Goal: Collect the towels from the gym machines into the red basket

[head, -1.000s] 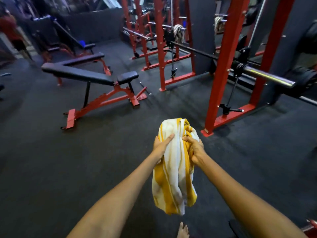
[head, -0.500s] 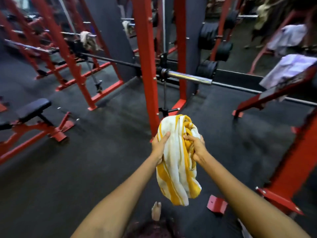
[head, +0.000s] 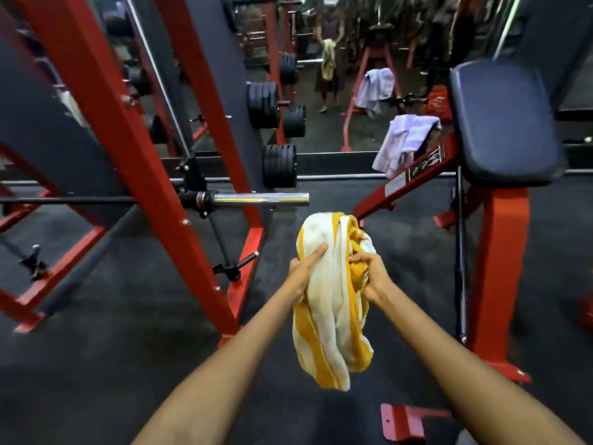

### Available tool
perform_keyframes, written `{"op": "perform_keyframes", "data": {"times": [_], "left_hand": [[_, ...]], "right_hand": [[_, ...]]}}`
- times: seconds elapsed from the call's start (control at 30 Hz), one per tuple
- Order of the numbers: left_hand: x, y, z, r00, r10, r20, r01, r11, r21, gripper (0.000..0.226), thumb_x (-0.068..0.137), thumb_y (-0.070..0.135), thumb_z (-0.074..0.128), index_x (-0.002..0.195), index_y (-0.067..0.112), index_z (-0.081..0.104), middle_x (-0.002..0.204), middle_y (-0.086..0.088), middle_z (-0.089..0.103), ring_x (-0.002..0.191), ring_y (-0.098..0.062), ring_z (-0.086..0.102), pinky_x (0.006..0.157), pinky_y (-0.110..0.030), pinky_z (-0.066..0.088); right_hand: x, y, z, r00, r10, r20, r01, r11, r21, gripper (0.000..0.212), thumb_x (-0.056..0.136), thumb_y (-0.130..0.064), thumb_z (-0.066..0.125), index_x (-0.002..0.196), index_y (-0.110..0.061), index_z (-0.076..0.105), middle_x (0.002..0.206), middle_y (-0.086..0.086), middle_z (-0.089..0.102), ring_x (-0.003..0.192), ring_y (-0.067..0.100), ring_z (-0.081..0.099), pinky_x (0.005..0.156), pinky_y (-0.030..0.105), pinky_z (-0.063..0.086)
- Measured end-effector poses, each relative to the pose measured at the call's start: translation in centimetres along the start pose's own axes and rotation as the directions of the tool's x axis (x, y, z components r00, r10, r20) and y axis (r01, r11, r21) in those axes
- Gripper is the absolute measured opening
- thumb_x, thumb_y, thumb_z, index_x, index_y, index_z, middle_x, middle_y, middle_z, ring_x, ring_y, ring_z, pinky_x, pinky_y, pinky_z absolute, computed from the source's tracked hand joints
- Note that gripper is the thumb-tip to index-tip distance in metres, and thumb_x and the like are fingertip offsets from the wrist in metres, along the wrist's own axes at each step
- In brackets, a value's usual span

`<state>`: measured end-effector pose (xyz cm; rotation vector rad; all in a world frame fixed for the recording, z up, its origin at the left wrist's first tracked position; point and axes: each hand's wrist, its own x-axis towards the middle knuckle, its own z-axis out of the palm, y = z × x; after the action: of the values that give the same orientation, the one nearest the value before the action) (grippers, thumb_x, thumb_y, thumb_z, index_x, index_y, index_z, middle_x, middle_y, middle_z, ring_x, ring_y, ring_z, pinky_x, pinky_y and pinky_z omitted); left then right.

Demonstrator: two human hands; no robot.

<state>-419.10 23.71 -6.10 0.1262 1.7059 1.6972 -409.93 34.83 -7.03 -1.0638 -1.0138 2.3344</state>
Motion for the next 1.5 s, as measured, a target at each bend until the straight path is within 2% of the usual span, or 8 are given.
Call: {"op": "perform_keyframes", "data": {"times": [0.1, 0.33, 0.63, 0.87, 1.0, 1.1, 1.43, 1.5], "left_hand": [[3.2, 1.3, 0.6, 0.999, 0.004, 0.042, -0.004, 1.000, 0.015, 0.058, 0.076, 0.040, 0.073, 0.122, 0.010, 0.055, 0.117, -0.006, 0.063, 0.103, -0.024, 0.062, 0.089, -0.038, 0.052], [9.3, 2.1, 3.9, 0.995, 0.090, 0.048, -0.092, 0.994, 0.053, 0.061, 0.079, 0.043, 0.070, 0.130, 0.013, 0.052, 0.124, -0.005, 0.061, 0.107, -0.020, 0.060, 0.090, -0.032, 0.048], [23.9, 8.1, 12.9, 0.986, 0.164, 0.003, -0.164, 0.986, 0.029, 0.055, 0.077, 0.044, 0.072, 0.122, 0.014, 0.059, 0.116, -0.004, 0.066, 0.101, -0.018, 0.062, 0.095, -0.038, 0.051], [36.9, 13.8, 20.4, 0.991, 0.132, 0.004, -0.132, 0.991, 0.007, 0.054, 0.071, 0.046, 0.076, 0.115, 0.016, 0.063, 0.102, 0.002, 0.065, 0.097, -0.020, 0.063, 0.093, -0.038, 0.052], [41.7, 15.4, 23.0, 0.997, 0.068, -0.028, -0.070, 0.994, -0.088, 0.044, 0.072, 0.039, 0.078, 0.106, 0.014, 0.066, 0.106, -0.004, 0.069, 0.096, -0.021, 0.066, 0.089, -0.036, 0.055], [46.8, 16.7, 24.5, 0.998, 0.046, -0.042, -0.052, 0.989, -0.138, 0.035, 0.073, 0.036, 0.077, 0.099, 0.016, 0.064, 0.102, -0.004, 0.068, 0.095, -0.022, 0.066, 0.091, -0.040, 0.054], [65.5, 22.5, 28.7, 0.959, -0.085, 0.269, 0.101, 0.994, -0.045, 0.099, 0.042, 0.061, 0.083, 0.124, 0.011, 0.059, 0.117, -0.014, 0.067, 0.109, -0.032, 0.064, 0.100, -0.051, 0.048], [67.6, 24.3, 29.7, 0.933, -0.117, 0.341, 0.117, 0.993, 0.020, 0.085, 0.056, 0.059, 0.078, 0.124, 0.011, 0.060, 0.117, -0.014, 0.067, 0.110, -0.030, 0.063, 0.102, -0.047, 0.046]], "right_hand": [[1.6, -1.3, 1.3, 1.000, -0.008, -0.001, 0.008, 0.999, 0.039, 0.041, 0.061, 0.003, 0.051, 0.097, -0.007, 0.067, 0.096, 0.021, 0.067, 0.088, 0.041, 0.064, 0.087, 0.056, 0.051], [10.1, -3.0, -0.6, 0.992, -0.007, -0.126, 0.016, 0.997, 0.072, 0.095, 0.021, -0.006, 0.071, 0.116, -0.001, 0.065, 0.120, 0.025, 0.064, 0.109, 0.047, 0.060, 0.091, 0.062, 0.047], [22.6, -13.3, 0.1, 0.987, -0.076, -0.141, 0.087, 0.993, 0.074, 0.056, 0.061, -0.005, 0.066, 0.117, 0.000, 0.064, 0.105, 0.021, 0.067, 0.083, 0.035, 0.067, 0.071, 0.041, 0.057], [34.4, -23.2, -0.2, 0.983, -0.088, -0.161, 0.099, 0.993, 0.057, 0.079, 0.040, -0.006, 0.073, 0.117, 0.000, 0.063, 0.109, 0.023, 0.068, 0.090, 0.037, 0.068, 0.074, 0.044, 0.058], [39.0, -27.0, 0.5, 0.994, -0.047, -0.094, 0.052, 0.997, 0.053, 0.060, 0.046, -0.006, 0.065, 0.106, -0.003, 0.066, 0.077, 0.014, 0.073, 0.065, 0.029, 0.070, 0.063, 0.036, 0.058], [43.7, -29.6, 1.2, 0.997, -0.040, -0.059, 0.041, 0.999, 0.025, 0.052, 0.050, -0.003, 0.061, 0.102, -0.005, 0.068, 0.081, 0.015, 0.073, 0.072, 0.031, 0.070, 0.071, 0.039, 0.057], [60.1, -37.9, 3.6, 0.997, -0.044, -0.070, 0.051, 0.994, 0.097, 0.038, 0.049, -0.002, 0.044, 0.080, -0.006, 0.065, 0.067, 0.008, 0.072, 0.078, 0.032, 0.060, 0.080, 0.036, 0.049], [62.4, -39.9, 4.0, 0.995, -0.049, -0.091, 0.057, 0.995, 0.088, 0.039, 0.049, -0.001, 0.042, 0.080, -0.006, 0.064, 0.064, 0.008, 0.072, 0.075, 0.031, 0.060, 0.076, 0.035, 0.049]]}}
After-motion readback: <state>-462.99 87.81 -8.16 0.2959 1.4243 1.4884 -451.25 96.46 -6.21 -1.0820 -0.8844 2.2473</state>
